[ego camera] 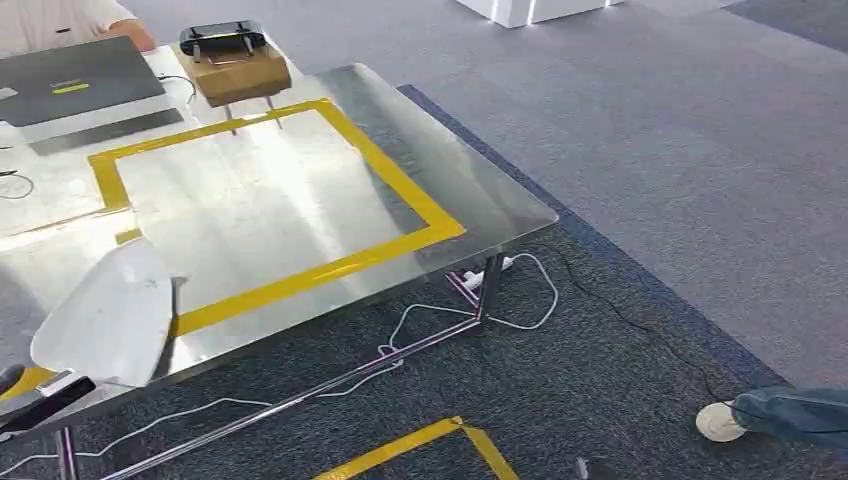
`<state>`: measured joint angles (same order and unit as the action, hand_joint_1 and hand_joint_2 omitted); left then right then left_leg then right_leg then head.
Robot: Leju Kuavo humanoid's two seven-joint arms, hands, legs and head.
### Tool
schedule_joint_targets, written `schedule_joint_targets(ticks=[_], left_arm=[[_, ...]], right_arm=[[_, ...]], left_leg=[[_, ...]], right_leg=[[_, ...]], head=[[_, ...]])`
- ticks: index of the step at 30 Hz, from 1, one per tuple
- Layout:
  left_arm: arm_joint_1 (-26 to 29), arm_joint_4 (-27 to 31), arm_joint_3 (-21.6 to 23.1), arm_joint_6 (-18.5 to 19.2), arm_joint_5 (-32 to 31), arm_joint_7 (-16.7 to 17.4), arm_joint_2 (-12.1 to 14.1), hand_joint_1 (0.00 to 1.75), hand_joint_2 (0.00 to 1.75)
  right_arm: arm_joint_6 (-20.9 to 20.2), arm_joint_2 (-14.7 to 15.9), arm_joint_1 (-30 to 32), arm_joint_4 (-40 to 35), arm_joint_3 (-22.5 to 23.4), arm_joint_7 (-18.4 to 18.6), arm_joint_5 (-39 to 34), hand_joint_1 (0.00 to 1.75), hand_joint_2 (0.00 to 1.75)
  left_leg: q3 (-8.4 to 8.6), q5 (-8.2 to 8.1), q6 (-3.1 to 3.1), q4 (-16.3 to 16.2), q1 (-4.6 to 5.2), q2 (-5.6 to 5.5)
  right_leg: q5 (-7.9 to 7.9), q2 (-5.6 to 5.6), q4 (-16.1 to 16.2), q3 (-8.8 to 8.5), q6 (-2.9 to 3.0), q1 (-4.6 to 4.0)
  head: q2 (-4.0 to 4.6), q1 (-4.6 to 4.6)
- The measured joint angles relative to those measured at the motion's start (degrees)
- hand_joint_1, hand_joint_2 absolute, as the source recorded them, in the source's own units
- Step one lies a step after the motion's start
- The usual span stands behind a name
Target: Take the parts from the cabinet and place them on the table.
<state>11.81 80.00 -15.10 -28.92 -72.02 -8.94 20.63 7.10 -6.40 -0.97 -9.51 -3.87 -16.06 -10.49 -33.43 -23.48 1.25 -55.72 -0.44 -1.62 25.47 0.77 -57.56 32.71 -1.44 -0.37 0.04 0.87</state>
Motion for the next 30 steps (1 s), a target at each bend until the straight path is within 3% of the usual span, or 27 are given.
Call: schedule_joint_targets(ticks=[8, 9, 20, 30], left_arm=[[0.2, 0.0, -0.2, 0.9, 0.3, -1.0, 0.1, 0.0, 1.75], [0.3, 0.0, -0.3, 0.9, 0.4, -1.1, 0.2, 0.0, 0.0], [0.5, 1.4, -1.8, -0.3, 2.6, -1.6, -0.3, 0.0, 0.0], [0.7, 3.4, -11.7, 0.4, 5.3, -3.6, -2.5, 0.0, 0.0]], right_arm=[[0.0, 0.0, -0.1, 0.0, 0.0, 0.1, 0.2, 0.0, 0.0], [-0.1, 0.0, -0.1, 0.0, 0.0, 0.1, 0.2, 0.0, 0.0], [-0.9, 0.0, -0.1, 0.0, 0.0, 0.3, 0.0, 0.0, 0.0], [0.1, 0.0, -0.1, 0.0, 0.0, 0.0, 0.3, 0.0, 0.0]], left_leg=[[0.0, 0.0, 0.0, 0.0, 0.0, 0.0], [0.0, 0.0, 0.0, 0.0, 0.0, 0.0], [0.0, 0.0, 0.0, 0.0, 0.0, 0.0], [-0.01, -0.01, 0.0, 0.0, -0.01, 0.0]], right_leg=[[0.0, 0.0, 0.0, 0.0, 0.0, 0.0], [0.0, 0.0, 0.0, 0.0, 0.0, 0.0], [0.0, 0.0, 0.0, 0.0, 0.0, 0.0], [0.02, 0.0, 0.0, 0.01, 0.03, -0.01]], head=[[0.0, 0.0], [0.0, 0.0], [0.0, -0.02], [0.0, -0.02]])
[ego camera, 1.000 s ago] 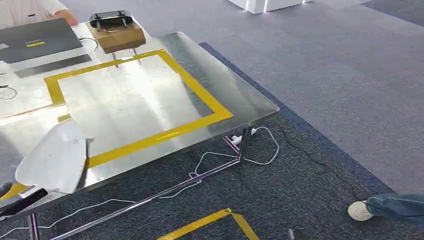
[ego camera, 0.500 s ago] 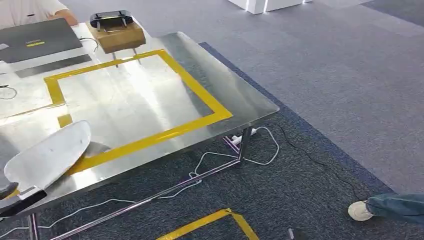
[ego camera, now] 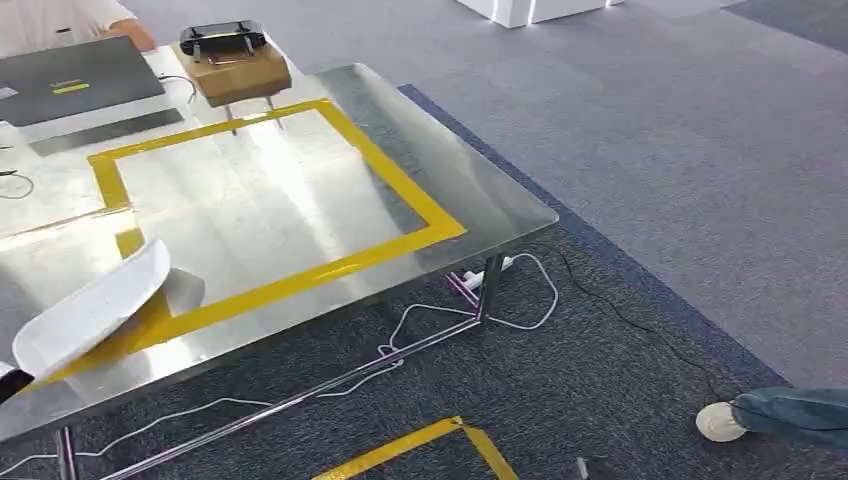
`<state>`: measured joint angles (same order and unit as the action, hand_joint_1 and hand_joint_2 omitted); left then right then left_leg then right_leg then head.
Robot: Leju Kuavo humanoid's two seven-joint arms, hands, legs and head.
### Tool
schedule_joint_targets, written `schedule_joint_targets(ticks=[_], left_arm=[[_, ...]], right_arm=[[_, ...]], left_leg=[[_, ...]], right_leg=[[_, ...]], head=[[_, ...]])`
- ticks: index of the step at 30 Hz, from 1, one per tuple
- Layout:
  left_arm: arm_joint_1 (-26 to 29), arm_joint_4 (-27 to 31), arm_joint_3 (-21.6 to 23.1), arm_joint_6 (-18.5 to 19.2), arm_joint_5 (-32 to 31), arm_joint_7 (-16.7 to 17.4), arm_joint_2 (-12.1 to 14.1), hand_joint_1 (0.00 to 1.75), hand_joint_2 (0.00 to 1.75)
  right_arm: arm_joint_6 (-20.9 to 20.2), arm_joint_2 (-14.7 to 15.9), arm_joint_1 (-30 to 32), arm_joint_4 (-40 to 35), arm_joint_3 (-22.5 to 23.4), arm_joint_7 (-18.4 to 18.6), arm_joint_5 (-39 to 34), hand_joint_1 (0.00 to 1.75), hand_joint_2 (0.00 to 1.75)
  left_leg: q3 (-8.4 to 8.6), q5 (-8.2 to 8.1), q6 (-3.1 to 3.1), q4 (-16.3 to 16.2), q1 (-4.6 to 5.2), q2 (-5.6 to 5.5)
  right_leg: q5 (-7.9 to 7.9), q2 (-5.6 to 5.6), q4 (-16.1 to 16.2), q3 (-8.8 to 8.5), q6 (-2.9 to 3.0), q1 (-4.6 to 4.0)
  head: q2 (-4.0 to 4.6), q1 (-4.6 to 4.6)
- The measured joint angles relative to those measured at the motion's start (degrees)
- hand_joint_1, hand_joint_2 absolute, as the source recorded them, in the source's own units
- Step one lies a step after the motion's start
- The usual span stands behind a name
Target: Take the parts from the cabinet and place them on the table.
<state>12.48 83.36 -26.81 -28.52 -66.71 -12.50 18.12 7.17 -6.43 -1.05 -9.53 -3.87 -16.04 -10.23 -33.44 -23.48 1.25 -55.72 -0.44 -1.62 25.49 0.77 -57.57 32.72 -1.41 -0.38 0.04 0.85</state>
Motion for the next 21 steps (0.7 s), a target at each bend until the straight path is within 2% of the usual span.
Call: schedule_joint_targets(ticks=[8, 9, 13, 14, 15, 16, 18, 19, 20, 21], left_arm=[[0.2, 0.8, -3.6, 0.4, -0.1, -0.6, -1.7, 0.0, 0.0], [0.2, 0.9, -4.2, 0.6, -0.2, -0.7, -1.9, 0.0, 0.0], [0.3, 1.1, -6.9, 1.3, -0.2, -1.8, -3.0, 0.0, 0.0], [0.4, 1.3, -7.3, 1.3, -0.2, -1.9, -3.3, 0.0, 0.0], [0.4, 1.4, -7.5, 1.3, -0.2, -2.0, -3.4, 0.0, 0.0], [0.3, 1.6, -7.7, 1.3, -0.2, -2.1, -3.6, 0.0, 0.0], [0.6, 1.6, -8.2, 1.4, -0.3, -2.2, -4.1, 0.0, 0.0], [0.6, 1.6, -8.5, 1.4, -0.3, -2.3, -4.4, 0.0, 0.0], [0.6, 1.6, -8.6, 1.6, -0.5, -2.4, -4.8, 0.0, 0.0], [0.6, 1.6, -8.7, 1.9, -0.5, -2.5, -5.1, 0.0, 0.0]], right_arm=[[0.1, 0.0, 0.0, 0.0, 0.0, 0.0, 0.2, 0.0, 0.0], [0.1, 0.0, 0.0, 0.0, 0.0, 0.0, 0.3, 0.0, 0.0], [0.3, 0.0, 0.0, 0.0, -0.1, 0.1, 1.0, 0.0, 0.0], [0.4, 0.0, 0.0, 0.0, -0.1, 0.1, 1.0, 0.0, 0.0], [0.6, 0.0, 0.1, 0.0, -0.1, 0.1, 1.0, 0.0, 0.0], [0.7, 0.0, 0.1, 0.0, -0.1, 0.1, 1.1, 0.0, 0.0], [0.7, 0.0, 0.0, 0.0, -0.1, 0.2, 1.1, 0.0, 0.0], [0.7, 0.0, 0.1, 0.0, -0.2, 0.2, 1.1, 0.0, 0.0], [0.7, 0.0, 0.2, 0.0, -0.2, 0.2, 1.0, 0.0, 0.0], [0.7, 0.0, 0.2, 0.0, -0.2, 0.2, 1.0, 0.0, 0.0]], left_leg=[[-0.01, 0.0, -0.01, 0.0, 0.0, 0.0], [-0.2, -0.26, -0.38, -0.3, 0.13, 0.0], [-0.19, -0.35, -1.4, -0.1, 0.34, 0.0], [0.46, 0.37, -1.45, 1.0, -0.18, 0.02], [0.83, 0.59, -1.5, 1.5, -0.46, 0.13], [0.89, 0.66, -1.62, 1.6, -0.68, 0.14], [0.82, 0.61, -1.59, 1.6, -0.8, 0.03], [0.75, 0.6, -1.45, 1.5, -0.93, -0.21], [0.75, 0.61, -1.25, 1.5, -1.07, -0.58], [0.76, 0.6, -0.92, 1.5, -1.29, -0.94]], right_leg=[[0.01, -0.01, 0.0, -0.02, 0.02, 0.0], [-0.09, -0.02, 0.2, -0.08, -0.2, 0.26], [-0.19, -0.02, 0.6, -0.2, -0.77, 0.37], [-0.02, -0.03, 0.5, -0.3, -1.0, -0.04], [0.85, -0.14, -0.4, 0.34, -1.15, -0.02], [2.95, -0.16, -3.3, 1.48, -1.41, 0.07], [7.49, -0.24, -12.5, 5.73, -1.99, 0.55], [8.93, -0.27, -16.4, 7.55, -2.32, 0.75], [8.72, -0.29, -17.2, 7.81, -2.55, 0.95], [7.35, -0.29, -15.4, 6.8, -2.82, 1.17]], head=[[0.0, 0.02], [0.0, 0.04], [0.0, -0.07], [0.0, -0.04], [0.0, 0.09], [0.0, 0.37], [0.0, 0.57], [0.0, 0.61], [0.0, 0.61], [0.0, 0.59]])
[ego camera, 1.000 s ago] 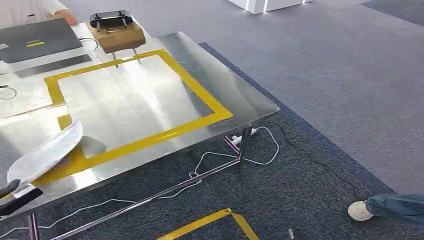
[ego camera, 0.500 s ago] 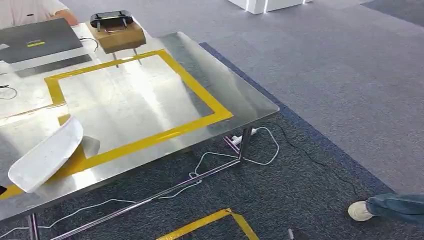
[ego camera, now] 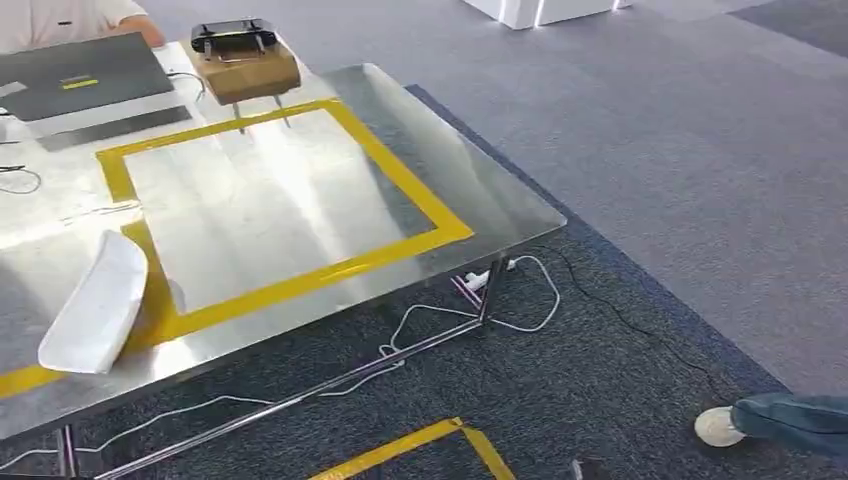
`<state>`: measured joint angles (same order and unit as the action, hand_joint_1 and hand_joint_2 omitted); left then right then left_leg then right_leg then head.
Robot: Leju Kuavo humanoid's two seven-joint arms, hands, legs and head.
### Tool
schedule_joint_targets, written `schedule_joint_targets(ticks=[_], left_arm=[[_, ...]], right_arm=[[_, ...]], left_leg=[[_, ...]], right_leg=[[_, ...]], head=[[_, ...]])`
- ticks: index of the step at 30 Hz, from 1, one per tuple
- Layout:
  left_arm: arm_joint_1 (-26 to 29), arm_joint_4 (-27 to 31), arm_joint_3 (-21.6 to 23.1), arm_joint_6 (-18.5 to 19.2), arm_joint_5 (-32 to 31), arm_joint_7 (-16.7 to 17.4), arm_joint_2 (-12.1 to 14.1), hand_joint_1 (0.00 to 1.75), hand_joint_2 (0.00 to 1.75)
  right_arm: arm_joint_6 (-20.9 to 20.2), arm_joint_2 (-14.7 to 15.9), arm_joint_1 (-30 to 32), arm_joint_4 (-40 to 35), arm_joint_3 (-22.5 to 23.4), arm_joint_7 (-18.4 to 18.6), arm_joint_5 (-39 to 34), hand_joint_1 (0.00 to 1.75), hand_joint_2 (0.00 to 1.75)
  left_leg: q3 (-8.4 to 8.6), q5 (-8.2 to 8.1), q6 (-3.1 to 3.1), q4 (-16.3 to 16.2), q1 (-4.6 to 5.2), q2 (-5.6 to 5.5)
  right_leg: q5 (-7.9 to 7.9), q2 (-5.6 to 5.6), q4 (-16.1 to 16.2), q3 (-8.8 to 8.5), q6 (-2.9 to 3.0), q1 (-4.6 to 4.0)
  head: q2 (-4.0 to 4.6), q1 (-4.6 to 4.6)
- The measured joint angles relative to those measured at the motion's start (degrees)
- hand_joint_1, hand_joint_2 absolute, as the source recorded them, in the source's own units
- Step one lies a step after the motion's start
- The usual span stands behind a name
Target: Take the parts from the cabinet and place them on the table.
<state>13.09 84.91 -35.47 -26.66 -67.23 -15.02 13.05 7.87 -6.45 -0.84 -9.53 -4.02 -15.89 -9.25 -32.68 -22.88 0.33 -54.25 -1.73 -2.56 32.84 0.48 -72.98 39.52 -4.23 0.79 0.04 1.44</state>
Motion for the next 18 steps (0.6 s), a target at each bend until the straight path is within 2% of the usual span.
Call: schedule_joint_targets(ticks=[1, 2, 3, 4, 5, 6, 8, 9, 10, 11, 13, 14, 15, 16, 17, 18], left_arm=[[0.0, 0.0, 0.0, 0.1, -0.4, -0.1, -0.4, 0.0, 0.0], [0.1, 0.2, 0.0, 0.3, -0.7, -0.1, -0.8, 0.0, 0.0], [0.1, 0.6, 0.0, 0.5, -1.2, -0.1, -1.2, 0.0, 0.0], [0.5, 1.4, 0.0, 0.7, -1.8, -0.1, -1.5, 0.0, 0.0], [0.6, 1.9, 0.1, 0.8, -2.4, -0.1, -2.0, 0.0, 0.0], [0.6, 2.3, 0.1, 0.9, -3.0, -0.1, -2.4, 0.0, 0.0], [1.1, 3.0, 0.2, 1.2, -4.2, 0.2, -3.7, 0.0, 0.0], [1.6, 3.2, 0.3, 1.2, -4.5, 0.3, -4.2, 0.0, 0.0], [1.6, 3.5, 0.5, 1.4, -4.9, 0.4, -4.5, 0.0, 0.0], [1.3, 3.6, 0.7, 1.4, -5.0, 0.5, -4.6, 0.0, 0.0], [1.3, 4.0, 1.0, 1.4, -5.3, 0.9, -5.5, 0.0, 0.0], [1.5, 4.0, 1.1, 1.4, -5.4, 1.0, -5.9, 0.0, 0.0], [1.6, 4.0, 1.3, 1.4, -5.5, 1.0, -6.2, 0.0, 0.0], [1.7, 4.2, 1.4, 1.4, -5.6, 1.0, -6.5, 0.0, 0.0], [1.7, 4.4, 1.5, 1.4, -5.8, 1.1, -6.7, 0.0, 0.0], [1.7, 4.7, 1.6, 1.4, -5.8, 1.1, -6.9, 0.0, 0.0]], right_arm=[[0.0, 0.0, 0.0, 0.0, 0.0, 0.0, 0.0, 0.0, 0.0], [0.0, 0.0, 0.0, 0.0, 0.0, -0.1, -0.2, 0.0, 0.0], [-0.1, 0.0, 0.0, 0.0, 0.0, -0.1, -0.3, 0.0, 0.0], [-0.3, 0.0, -0.1, 0.0, 0.0, -0.1, -0.5, 0.0, 0.0], [-0.6, 0.0, -0.1, 0.0, 0.0, -0.2, -0.8, 0.0, 0.0], [-0.6, 0.2, 0.0, 0.0, 0.0, -0.2, -0.9, 0.0, 0.0], [-0.7, 0.4, 0.2, 0.0, 0.1, -0.2, -1.0, 0.0, 0.0], [-0.8, 0.5, 0.2, 0.0, 0.1, -0.2, -1.0, 0.0, 0.0], [-0.8, 0.5, 0.2, 0.0, 0.1, -0.2, -1.1, 0.0, 0.0], [-0.8, 0.5, 0.2, 0.0, 0.1, -0.2, -1.1, 0.0, 0.0], [-0.7, 0.5, 0.4, 0.0, 0.1, -0.2, -1.1, 0.0, 0.0], [-0.7, 0.6, 0.5, 0.0, 0.1, -0.2, -1.1, 0.0, 0.0], [-0.7, 0.6, 0.6, 0.0, 0.1, -0.2, -1.1, 0.0, 0.0], [-0.7, 0.6, 0.5, 0.0, 0.1, -0.2, -1.1, 0.0, 0.0], [-0.7, 0.6, 0.5, 0.0, 0.1, -0.2, -1.1, 0.0, 0.0], [-0.7, 0.6, 0.4, 0.0, 0.1, -0.2, -1.2, 0.0, 0.0]], left_leg=[[-0.01, 0.0, 0.41, -0.1, -0.27, -0.52], [-0.01, -0.11, 0.9, -0.4, -0.68, -1.14], [-0.13, -0.33, 1.55, -0.9, -0.68, -1.63], [-0.5, -0.51, 2.16, -1.2, -0.57, -2.16], [-0.69, -0.45, 2.31, -1.5, -0.53, -2.49], [-0.77, -0.06, 2.65, -1.2, -0.62, -3.03], [-1.02, 0.45, 3.42, -0.8, -0.9, -4.31], [-1.34, -0.22, 3.31, -1.6, -0.81, -2.14], [-2.68, -2.11, 3.22, -4.2, -0.48, 0.17], [-4.77, -4.59, 3.21, -8.7, -0.3, 1.35], [-9.28, -8.73, 3.04, -18.7, -0.21, 1.86], [-10.06, -9.05, 2.9, -20.7, -0.19, 1.86], [-9.41, -7.95, 2.69, -19.8, -0.14, 1.88], [-7.58, -5.83, 2.43, -16.5, -0.07, 2.04], [-4.69, -3.39, 2.13, -11.2, 0.12, 2.86], [-1.64, -1.52, 1.76, -5.9, 0.46, 5.18]], right_leg=[[-2.17, 0.05, 4.0, -2.2, -0.26, 0.25], [-4.87, 0.52, 10.2, -5.74, -0.59, 0.63], [-5.92, 2.94, 15.1, -8.61, -1.12, 1.26], [-4.55, 5.16, 15.2, -8.87, -1.06, 0.88], [-4.91, 3.63, 15.1, -9.15, 0.35, 1.06], [-4.87, 3.34, 14.9, -9.1, 0.88, 0.95], [-5.15, 1.99, 14.7, -9.0, 1.94, 0.84], [-5.35, 1.29, 14.9, -9.0, 2.46, 0.82], [-5.36, 0.76, 15.0, -8.95, 2.95, 0.63], [-5.36, -0.03, 15.0, -8.83, 3.16, 0.4], [-5.25, -1.75, 15.0, -8.64, 3.48, -0.05], [-5.22, -2.53, 15.0, -8.66, 3.52, -0.19], [-5.18, -3.25, 15.0, -8.71, 3.56, -0.3], [-5.11, -4.0, 15.0, -8.76, 3.54, -0.39], [-5.02, -4.67, 15.0, -8.91, 3.42, -0.4], [-4.85, -5.28, 15.0, -9.15, 3.22, -0.49]], head=[[0.0, 0.02], [0.0, 0.0], [0.0, 0.07], [0.0, 0.44], [0.0, 0.28], [0.0, 0.24], [0.0, 0.31], [0.0, 0.18], [0.0, -0.04], [0.0, -0.13], [0.0, -0.11], [0.0, -0.11], [0.0, -0.09], [0.0, -0.11], [0.0, -0.09], [0.0, -0.13]])
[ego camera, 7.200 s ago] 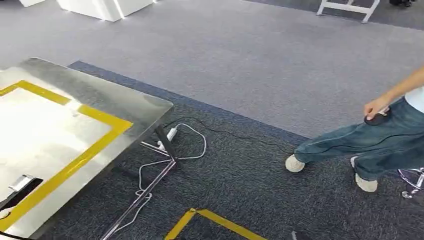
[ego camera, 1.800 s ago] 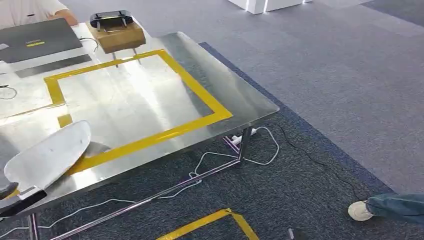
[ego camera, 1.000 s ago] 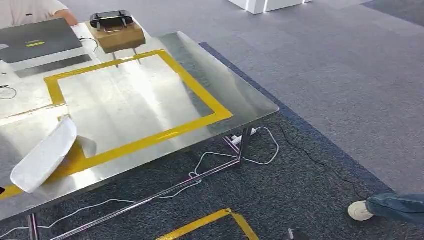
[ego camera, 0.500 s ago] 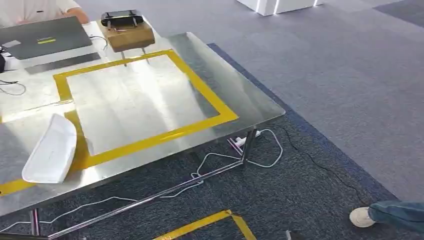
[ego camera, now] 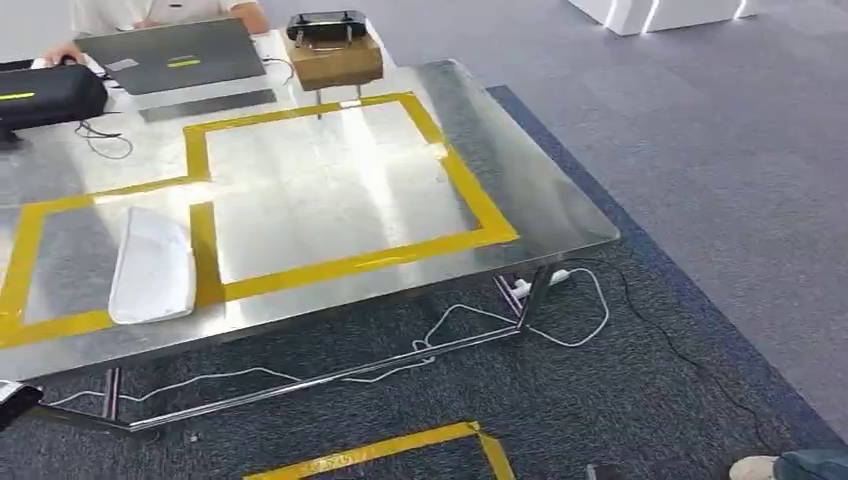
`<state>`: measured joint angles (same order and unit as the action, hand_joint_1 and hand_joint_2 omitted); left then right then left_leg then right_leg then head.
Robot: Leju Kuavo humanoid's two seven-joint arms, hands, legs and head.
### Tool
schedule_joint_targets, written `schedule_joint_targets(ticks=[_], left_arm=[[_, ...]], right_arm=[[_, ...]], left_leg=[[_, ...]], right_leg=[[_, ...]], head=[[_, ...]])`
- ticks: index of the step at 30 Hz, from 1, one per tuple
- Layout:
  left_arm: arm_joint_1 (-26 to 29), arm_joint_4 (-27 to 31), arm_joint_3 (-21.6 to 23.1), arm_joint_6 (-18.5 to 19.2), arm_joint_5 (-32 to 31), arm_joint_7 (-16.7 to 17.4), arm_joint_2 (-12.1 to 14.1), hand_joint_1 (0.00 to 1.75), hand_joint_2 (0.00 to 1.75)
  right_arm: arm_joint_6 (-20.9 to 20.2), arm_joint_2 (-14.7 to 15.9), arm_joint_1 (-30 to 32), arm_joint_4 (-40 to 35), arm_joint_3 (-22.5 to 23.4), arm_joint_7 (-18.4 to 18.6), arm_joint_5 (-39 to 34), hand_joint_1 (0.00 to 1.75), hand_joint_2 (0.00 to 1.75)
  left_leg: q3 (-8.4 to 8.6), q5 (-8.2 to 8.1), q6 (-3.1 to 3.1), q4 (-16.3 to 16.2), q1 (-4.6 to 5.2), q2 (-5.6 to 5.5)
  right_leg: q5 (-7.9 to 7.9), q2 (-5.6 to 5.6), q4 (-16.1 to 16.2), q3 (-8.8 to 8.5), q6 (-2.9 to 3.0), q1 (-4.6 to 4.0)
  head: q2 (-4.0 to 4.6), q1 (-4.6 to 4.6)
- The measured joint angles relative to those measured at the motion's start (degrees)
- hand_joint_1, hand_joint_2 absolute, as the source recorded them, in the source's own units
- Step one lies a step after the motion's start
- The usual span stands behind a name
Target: Take the parts from the cabinet and place them on the table.
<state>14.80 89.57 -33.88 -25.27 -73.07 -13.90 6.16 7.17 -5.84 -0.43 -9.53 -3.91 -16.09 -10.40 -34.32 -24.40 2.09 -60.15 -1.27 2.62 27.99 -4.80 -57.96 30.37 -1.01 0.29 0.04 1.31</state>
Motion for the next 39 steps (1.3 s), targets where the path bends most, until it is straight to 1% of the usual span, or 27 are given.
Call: schedule_joint_targets(ticks=[1, 2, 5, 6, 7, 8, 10, 11, 13, 15, 16, 17, 20, 21, 22, 23, 24, 26, 27, 28, 30, 31, 32, 36, 37, 38, 39], left_arm=[[-0.2, 0.2, 0.1, 0.0, 0.0, 0.0, -0.2, 0.0, 0.0], [-0.5, 0.3, 0.3, 0.0, -0.1, 0.0, -0.4, 0.0, 0.0], [0.2, 0.5, 0.4, 0.0, -0.1, 0.0, -0.9, 0.0, 0.0], [0.3, 0.7, 0.4, 0.0, -0.1, 0.0, -1.0, 0.0, 0.0], [0.2, 0.9, 0.4, 0.0, -0.1, 0.1, -1.1, 0.0, 0.0], [0.0, 0.9, 0.4, 0.0, -0.1, 0.1, -1.2, 0.0, 0.0], [0.1, 1.0, 0.6, 0.0, -0.3, 0.4, -1.5, 0.0, 0.0], [0.2, 1.0, 0.7, 0.0, -0.4, 0.5, -1.7, 0.0, 0.0], [0.2, 1.0, 0.9, 0.0, -0.7, 0.8, -1.9, 0.0, 0.0], [0.3, 1.0, 1.3, 0.0, -0.8, 0.9, -2.2, 0.0, 0.0], [0.3, 1.1, 1.5, 0.0, -0.9, 0.9, -2.4, 0.0, 0.0], [0.2, 1.2, 1.6, 0.0, -1.0, 1.0, -2.5, 0.0, 0.0], [0.5, 1.4, 1.9, -0.1, -1.3, 1.0, -2.9, 0.0, 0.0], [0.7, 1.4, 2.1, -0.2, -1.4, 1.0, -3.1, 0.0, 0.0], [0.9, 1.4, 2.4, -0.3, -1.7, 1.0, -3.3, 0.0, 0.0], [0.7, 1.4, 2.8, -0.4, -2.0, 1.2, -3.3, 0.0, 0.0], [0.5, 1.4, 3.3, -0.5, -2.2, 1.6, -3.5, 0.0, 0.0], [0.7, 1.4, 4.0, -0.6, -2.4, 2.1, -3.9, 0.0, 0.0], [0.9, 1.3, 4.3, -0.7, -2.4, 2.3, -4.0, 0.0, 0.0], [0.9, 1.3, 4.5, -0.8, -2.4, 2.5, -4.1, 0.0, 0.0], [1.0, 1.3, 4.7, -0.9, -2.4, 2.9, -4.2, 0.0, 0.0], [1.0, 1.3, 4.8, -1.0, -2.4, 3.1, -4.2, 0.0, 0.0], [0.8, 1.3, 4.9, -1.0, -2.3, 3.1, -4.2, 0.0, 0.0], [1.1, 1.4, 5.3, -1.1, -2.2, 3.1, -4.3, 0.0, 0.0], [1.2, 1.4, 5.4, -1.1, -2.2, 3.1, -4.3, 0.0, 0.0], [1.1, 1.4, 5.4, -1.2, -2.1, 3.2, -4.3, 0.0, 0.0], [0.8, 1.4, 5.5, -1.2, -2.1, 3.2, -4.3, 0.0, 0.0]], right_arm=[[0.0, 0.0, 0.1, 0.0, 0.0, 0.0, -0.1, 0.0, 0.0], [0.0, 0.1, 0.1, 0.0, 0.0, 0.0, -0.2, 0.0, 0.0], [0.0, 0.2, -0.1, 0.0, 0.0, -0.1, -0.3, 0.0, 0.0], [0.0, 0.2, -0.1, 0.0, 0.0, -0.1, -0.3, 0.0, 0.0], [0.0, 0.3, -0.2, 0.0, 0.0, -0.2, -0.3, 0.0, 0.0], [0.0, 0.3, -0.2, 0.0, 0.0, -0.2, -0.3, 0.0, 0.0], [0.0, 0.3, 0.1, 0.0, 0.0, -0.2, -0.4, 0.0, 0.0], [0.0, 0.3, 0.3, 0.0, 0.0, -0.2, -0.4, 0.0, 0.0], [0.0, 0.4, 0.4, 0.0, 0.1, -0.2, -0.5, 0.0, 0.0], [0.0, 0.5, 0.4, 0.0, 0.1, -0.3, -0.6, 0.0, 0.0], [-0.1, 0.6, 0.4, 0.0, 0.1, -0.3, -0.7, 0.0, 0.0], [-0.1, 0.6, 0.5, 0.0, 0.1, -0.3, -0.7, 0.0, 0.0], [-0.1, 0.7, 0.4, 0.0, 0.1, -0.3, -0.7, 0.0, 0.0], [-0.2, 0.7, 0.4, 0.0, 0.1, -0.3, -0.7, 0.0, 0.0], [-0.3, 0.9, 0.3, 0.0, 0.2, -0.3, -0.7, 0.0, 0.0], [-0.4, 0.9, 0.3, 0.0, 0.2, -0.4, -0.7, 0.0, 0.0], [-0.4, 0.9, 0.4, 0.0, 0.2, -0.4, -0.7, 0.0, 0.0], [-0.4, 1.0, 0.6, 0.0, 0.2, -0.4, -0.7, 0.0, 0.0], [-0.4, 1.0, 0.6, 0.0, 0.2, -0.4, -0.7, 0.0, 0.0], [-0.4, 1.1, 0.6, 0.0, 0.3, -0.4, -0.7, 0.0, 0.0], [-0.4, 1.1, 0.4, 0.0, 0.3, -0.4, -0.7, 0.0, 0.0], [-0.4, 1.1, 0.3, 0.0, 0.3, -0.4, -0.7, 0.0, 0.0], [-0.3, 1.2, 0.4, 0.0, 0.3, -0.5, -0.7, 0.0, 0.0], [-0.3, 1.5, 0.3, -0.1, 0.3, -0.5, -0.6, 0.0, 0.0], [-0.4, 1.6, 0.2, -0.1, 0.3, -0.5, -0.6, 0.0, 0.0], [-0.4, 1.6, 0.2, -0.1, 0.4, -0.6, -0.6, 0.0, 0.0], [-0.5, 1.6, 0.2, -0.1, 0.4, -0.6, -0.6, 0.0, 0.0]], left_leg=[[1.38, -0.52, -0.02, 2.8, 0.69, 3.41], [1.39, -0.56, -0.48, 3.1, 0.62, 2.52], [1.11, -0.62, -1.09, 3.3, 0.83, 0.22], [1.23, -0.35, -1.52, 3.5, 0.29, -0.57], [1.24, -0.34, -1.79, 3.5, 0.23, -1.17], [1.17, -0.27, -2.13, 3.5, 0.21, -1.76], [1.02, -0.29, -2.41, 3.5, 0.27, -3.41], [1.03, -0.29, -2.41, 3.5, 0.3, -4.3], [1.11, -0.29, -2.39, 3.4, 0.23, -6.15], [1.33, -0.33, -2.12, 3.4, 0.01, -7.84], [1.23, -0.3, -1.72, 3.3, -0.03, -8.53], [0.81, -0.37, -1.33, 2.8, 0.31, -9.29], [0.32, 0.59, 0.01, 3.7, -0.15, -11.28], [0.16, 0.47, 0.16, 3.6, -0.2, -11.1], [-0.23, -0.33, 0.34, 2.6, 0.26, -7.26], [-1.64, -2.23, 0.51, -0.4, 0.39, -4.78], [-3.94, -4.74, 0.66, -5.2, 0.33, -3.62], [-8.22, -8.08, 0.77, -14.3, 0.28, -3.2], [-8.62, -7.73, 0.77, -15.1, 0.28, -3.2], [-7.75, -6.16, 0.71, -13.4, 0.29, -3.15], [-2.83, -1.43, 0.41, -4.2, 0.37, -1.92], [0.11, 0.25, 0.09, 0.8, 0.62, 1.31], [1.03, -0.61, 0.05, 2.8, 1.39, 4.68], [0.65, -0.43, -1.35, 3.2, 1.16, 0.66], [0.8, -0.24, -1.7, 3.4, 0.77, 0.0], [0.8, -0.21, -2.06, 3.4, 0.69, -0.66], [0.65, -0.11, -2.51, 3.4, 0.66, -1.29]], right_leg=[[0.28, -0.5, -0.1, -0.18, -0.41, -0.44], [0.54, -0.87, -0.2, 0.46, -0.75, -0.66], [0.82, -3.22, 0.4, -1.06, -1.34, -0.68], [1.29, -1.92, 0.1, -0.7, -1.99, -0.3], [2.79, 1.79, -2.0, -0.17, -2.26, -0.29], [4.98, 3.68, -6.0, 1.66, -2.36, -0.23], [9.2, 4.71, -16.1, 6.7, -2.5, -0.24], [9.6, 4.73, -18.6, 8.24, -2.49, -0.24], [6.2, 4.79, -15.4, 7.33, -2.33, -0.2], [0.48, 6.32, -5.2, 2.85, -2.32, 0.13], [-0.2, 9.47, -1.6, 1.32, -2.43, 0.62], [0.33, 10.17, -0.2, 0.79, -2.27, 0.84], [0.16, 8.31, -0.7, 0.57, -1.05, 0.38], [-0.17, 7.59, -0.3, 0.48, -0.52, 0.76], [-0.28, 6.97, -0.2, 0.4, -0.22, 0.69], [-0.26, 6.31, -0.1, 0.4, 0.23, 0.54], [-0.18, 5.42, -0.1, 0.43, 0.37, 0.39], [-0.04, 3.66, -0.1, 0.46, 0.57, 0.24], [0.0, 2.82, -0.1, 0.41, 0.59, 0.22], [0.06, 2.08, -0.1, 0.36, 0.54, 0.21], [0.3, 0.69, -0.1, 0.03, 0.27, 0.21], [0.51, 0.13, -0.1, -0.32, -0.06, 0.02], [0.86, -0.42, -0.3, -0.43, -0.44, -0.52], [1.62, -3.56, 0.4, -1.6, -1.32, -0.73], [2.16, -1.98, -0.2, -1.37, -1.8, -0.41], [3.78, 1.25, -2.4, -0.51, -1.99, -0.39], [6.24, 3.41, -6.8, 1.61, -2.11, -0.3]], head=[[0.0, -0.11], [0.0, -0.15], [0.0, -0.02], [0.0, 0.04], [0.0, 0.33], [0.0, 0.54], [0.0, 0.57], [0.0, 0.61], [0.0, 0.61], [0.0, 0.61], [0.0, 0.68], [0.0, 0.61], [0.0, 0.55], [0.0, 0.61], [0.0, 0.3], [0.0, -0.02], [0.0, -0.07], [0.0, -0.07], [0.0, -0.04], [0.0, -0.07], [0.0, -0.04], [0.0, -0.09], [0.0, -0.26], [0.0, -0.11], [0.0, -0.07], [0.0, 0.18], [0.0, 0.42]])
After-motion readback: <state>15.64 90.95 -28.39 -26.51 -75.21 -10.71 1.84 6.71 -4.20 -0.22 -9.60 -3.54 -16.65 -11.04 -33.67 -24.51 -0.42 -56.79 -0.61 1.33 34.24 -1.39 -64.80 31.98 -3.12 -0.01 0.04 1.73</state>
